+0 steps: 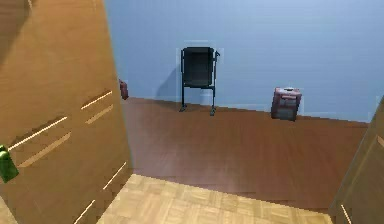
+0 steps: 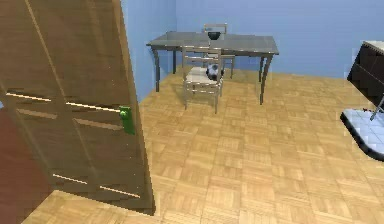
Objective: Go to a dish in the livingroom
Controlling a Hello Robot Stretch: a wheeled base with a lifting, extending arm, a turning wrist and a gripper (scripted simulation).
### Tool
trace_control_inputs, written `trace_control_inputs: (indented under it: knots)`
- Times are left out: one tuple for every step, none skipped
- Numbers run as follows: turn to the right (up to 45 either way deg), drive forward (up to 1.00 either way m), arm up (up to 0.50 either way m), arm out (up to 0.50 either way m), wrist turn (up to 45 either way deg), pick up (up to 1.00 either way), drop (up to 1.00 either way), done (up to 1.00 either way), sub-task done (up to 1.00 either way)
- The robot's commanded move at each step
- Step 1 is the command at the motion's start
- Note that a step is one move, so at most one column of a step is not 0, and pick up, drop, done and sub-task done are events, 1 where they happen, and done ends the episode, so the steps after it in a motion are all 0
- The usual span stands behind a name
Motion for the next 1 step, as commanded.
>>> trace_control_inputs:
  knots:
    - [12.0, 0.0, 0.0, 0.0, 0.0, 0.0, 0.0, 0.0, 0.0]
